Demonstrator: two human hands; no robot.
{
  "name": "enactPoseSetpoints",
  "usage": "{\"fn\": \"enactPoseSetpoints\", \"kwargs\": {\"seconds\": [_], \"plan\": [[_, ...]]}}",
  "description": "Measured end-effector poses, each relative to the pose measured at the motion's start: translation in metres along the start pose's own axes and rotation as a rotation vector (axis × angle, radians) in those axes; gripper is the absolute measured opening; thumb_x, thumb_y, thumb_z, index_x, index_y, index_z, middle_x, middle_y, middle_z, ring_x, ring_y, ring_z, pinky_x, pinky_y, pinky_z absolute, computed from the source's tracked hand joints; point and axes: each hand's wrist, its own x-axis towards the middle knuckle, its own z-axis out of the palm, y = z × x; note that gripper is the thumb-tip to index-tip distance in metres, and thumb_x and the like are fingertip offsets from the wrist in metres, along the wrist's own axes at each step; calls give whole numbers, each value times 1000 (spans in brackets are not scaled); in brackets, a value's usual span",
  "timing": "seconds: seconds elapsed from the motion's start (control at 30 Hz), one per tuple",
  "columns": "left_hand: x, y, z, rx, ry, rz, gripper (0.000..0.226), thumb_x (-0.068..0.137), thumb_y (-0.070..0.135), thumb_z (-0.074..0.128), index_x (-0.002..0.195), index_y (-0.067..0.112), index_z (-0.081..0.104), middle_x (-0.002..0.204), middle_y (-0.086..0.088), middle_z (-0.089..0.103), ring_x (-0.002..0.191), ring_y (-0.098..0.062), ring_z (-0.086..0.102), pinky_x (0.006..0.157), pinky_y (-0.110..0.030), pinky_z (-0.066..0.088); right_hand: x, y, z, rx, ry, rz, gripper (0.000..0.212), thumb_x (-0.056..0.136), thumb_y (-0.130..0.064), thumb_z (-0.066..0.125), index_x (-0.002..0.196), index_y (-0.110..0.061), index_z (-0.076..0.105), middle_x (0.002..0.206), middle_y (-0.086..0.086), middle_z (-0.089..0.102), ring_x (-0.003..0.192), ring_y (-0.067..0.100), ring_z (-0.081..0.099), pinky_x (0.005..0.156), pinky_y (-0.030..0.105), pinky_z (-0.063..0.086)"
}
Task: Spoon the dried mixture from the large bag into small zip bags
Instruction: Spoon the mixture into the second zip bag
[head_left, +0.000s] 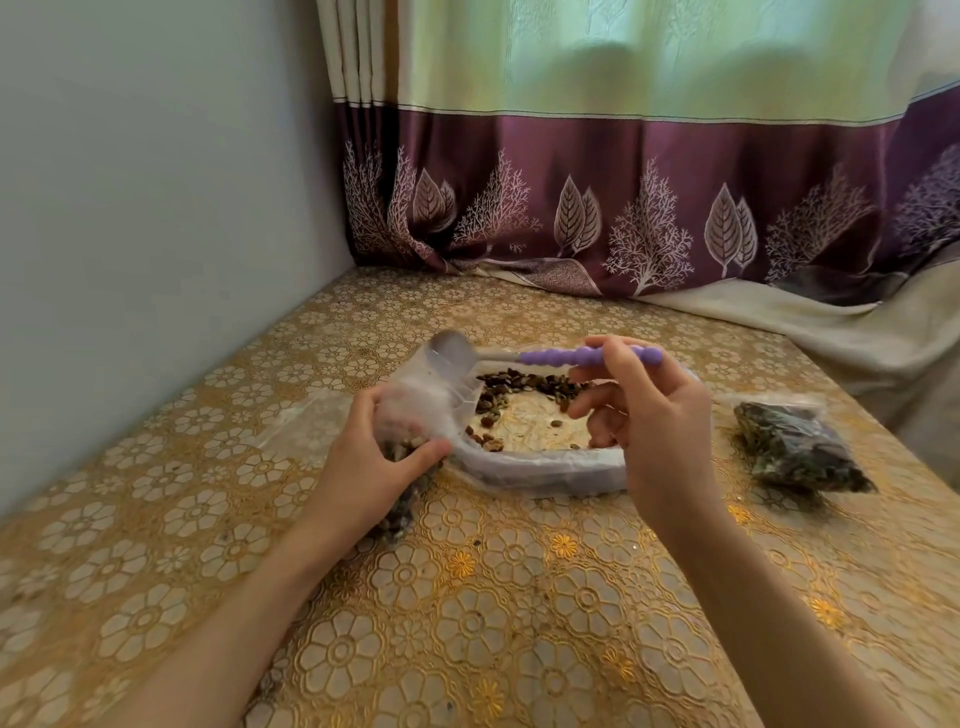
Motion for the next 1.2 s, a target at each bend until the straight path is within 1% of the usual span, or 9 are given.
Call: {"fn": "enactPoseSetpoints", "kwargs": {"seconds": [0.17,0.3,0.6,0.73,0.8,0.87,0.93,1.03,1.2], "plan": [[-1,1,0,7,15,3,67,67,51,69,123,27,41,106,16,58,98,-1,56,72,-11,36,5,9,-11,-126,200,-24,23,94,-21,55,78,-9,66,67,3,69,47,10,58,38,18,40],[-1,0,1,4,47,4,52,74,40,70,117,29,44,92,28,56,84,16,52,68,-8,35,8,19,-15,-286,181,-40,30,96,-24,53,70,-18,66,75,7,73,50,17,59,41,23,41],[-1,2,-6,81,-91,66,73,56,68,61,116,36,36,105,23,54,92,12,52,68,-8,38,14,33,-11,-500,142,-47,35,96,-29,52,67,-17,69,70,-2,73,49,17,63,52,34,47],[0,-2,-7,107,-127,88,82,54,70,60,121,33,31,109,13,56,93,0,59,69,-7,40,23,34,-2,-484,104,14,36,95,-28,54,65,-17,71,69,1,73,52,18,65,43,22,45],[0,-3,-9,139,-130,101,85,53,73,59,121,34,26,113,7,56,91,-6,60,72,-13,46,29,35,4,-452,102,49,36,94,-26,55,65,-13,71,68,2,73,51,16,65,41,19,44],[0,-3,-11,167,-148,93,89,51,75,59,123,38,21,118,4,55,92,-10,60,72,-16,47,33,38,10,-395,93,123,35,94,-24,56,67,-10,72,72,4,74,53,14,65,44,20,46],[0,-4,-13,188,-182,76,93,49,77,60,124,43,17,124,2,54,94,-8,59,71,-11,42,35,42,13,-354,73,217,32,94,-23,56,71,-9,74,77,7,74,57,14,66,48,20,47],[1,-3,-18,196,-251,37,105,44,78,62,130,42,12,132,0,49,101,-6,50,80,-15,38,34,46,15,-272,57,348,30,94,-19,55,78,-7,76,79,12,74,60,13,66,48,16,47],[1,-3,-27,200,-382,0,114,48,66,73,138,41,7,146,0,32,118,-6,34,104,-31,32,33,41,9,-131,140,429,33,95,-11,51,72,-2,74,80,17,73,58,12,63,44,14,45]]}}
